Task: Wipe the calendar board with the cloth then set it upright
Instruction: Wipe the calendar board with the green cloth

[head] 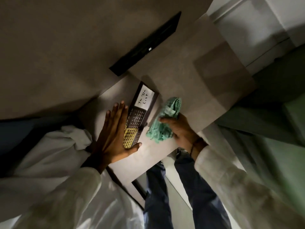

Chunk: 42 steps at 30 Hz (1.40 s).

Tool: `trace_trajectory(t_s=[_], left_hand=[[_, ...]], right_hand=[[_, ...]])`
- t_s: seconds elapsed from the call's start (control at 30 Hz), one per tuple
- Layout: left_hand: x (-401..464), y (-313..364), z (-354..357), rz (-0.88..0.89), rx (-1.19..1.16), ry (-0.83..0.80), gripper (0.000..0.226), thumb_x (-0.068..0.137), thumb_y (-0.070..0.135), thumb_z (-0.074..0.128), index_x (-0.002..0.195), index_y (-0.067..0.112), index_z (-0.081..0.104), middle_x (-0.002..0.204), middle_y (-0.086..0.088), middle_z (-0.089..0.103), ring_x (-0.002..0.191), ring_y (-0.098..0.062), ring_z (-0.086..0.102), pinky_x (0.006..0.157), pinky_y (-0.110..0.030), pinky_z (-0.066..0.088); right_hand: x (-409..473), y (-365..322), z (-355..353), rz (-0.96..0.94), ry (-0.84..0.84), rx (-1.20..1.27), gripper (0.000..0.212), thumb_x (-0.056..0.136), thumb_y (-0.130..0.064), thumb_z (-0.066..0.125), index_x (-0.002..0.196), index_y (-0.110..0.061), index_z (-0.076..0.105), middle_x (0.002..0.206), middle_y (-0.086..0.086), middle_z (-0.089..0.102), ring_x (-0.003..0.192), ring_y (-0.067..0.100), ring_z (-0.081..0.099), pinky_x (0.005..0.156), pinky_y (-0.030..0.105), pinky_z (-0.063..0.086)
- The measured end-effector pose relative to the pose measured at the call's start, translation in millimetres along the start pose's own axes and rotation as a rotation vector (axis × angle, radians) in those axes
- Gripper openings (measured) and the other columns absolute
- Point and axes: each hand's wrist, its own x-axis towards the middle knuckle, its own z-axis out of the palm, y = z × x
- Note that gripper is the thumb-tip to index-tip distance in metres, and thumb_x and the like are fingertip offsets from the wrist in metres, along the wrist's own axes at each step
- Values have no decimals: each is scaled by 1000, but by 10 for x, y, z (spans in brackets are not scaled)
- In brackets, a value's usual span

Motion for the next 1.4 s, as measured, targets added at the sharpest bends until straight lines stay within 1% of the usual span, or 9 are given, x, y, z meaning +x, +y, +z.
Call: trace_trajectory(t_s=[0.13,0.3,0.53,0.67,0.83,1.0,1.13,1.27,1.4], left_hand=[[54,-75,65,58,82,20,135,68,70,74,165,2,9,175,-20,8,163,-40,8,128,-61,18],[88,-104,147,74,92,67,134,70,73,68,165,4,5,173,-24,12,162,-40,10,128,-57,15],[105,-131,185,84,112,34,140,65,75,66,166,3,2,175,-18,-2,163,-38,0,132,-48,1],[123,-132,188,69,103,42,141,64,76,65,166,7,-4,175,-16,-6,164,-36,-2,132,-45,-3],[124,-122,223,83,93,67,139,65,73,68,166,1,5,175,-20,1,163,-38,1,132,-52,6],[138,-147,222,69,95,88,137,67,73,65,166,1,4,175,-19,-1,164,-36,-1,133,-47,2],[140,-130,198,78,102,80,137,68,75,65,165,-1,5,175,-22,1,163,-38,0,132,-52,7],[139,-117,193,72,95,95,137,66,73,65,164,-2,6,174,-25,5,163,-40,5,132,-54,12],[140,-109,157,70,119,56,140,65,76,64,164,-2,3,174,-24,0,163,-40,1,132,-53,9]], right_hand=[[-54,188,373,-169,69,-70,46,77,9,71,119,-6,61,115,17,72,102,33,70,84,50,60],[44,353,651,-256,226,-248,37,76,2,68,110,-13,66,101,10,74,82,22,67,65,28,56],[94,352,777,-232,272,-214,31,68,-11,87,96,-12,75,83,2,74,68,18,70,54,25,58],[53,372,861,-362,248,-247,26,64,-11,83,88,-18,75,75,-9,72,65,6,70,57,27,61],[111,373,789,-361,317,-334,19,70,-6,80,88,-9,75,85,8,76,80,27,74,69,50,63],[20,422,843,-385,238,-343,29,65,-18,84,93,-17,76,82,-5,74,80,18,75,71,43,65],[45,366,812,-341,268,-333,23,69,-13,84,91,-10,76,89,10,78,81,27,75,70,49,64],[-1,324,861,-390,241,-345,20,62,-24,85,80,-20,77,76,0,77,70,21,75,59,44,64],[69,293,811,-365,278,-356,23,68,-15,86,89,-9,78,85,10,78,73,23,74,65,49,64]])
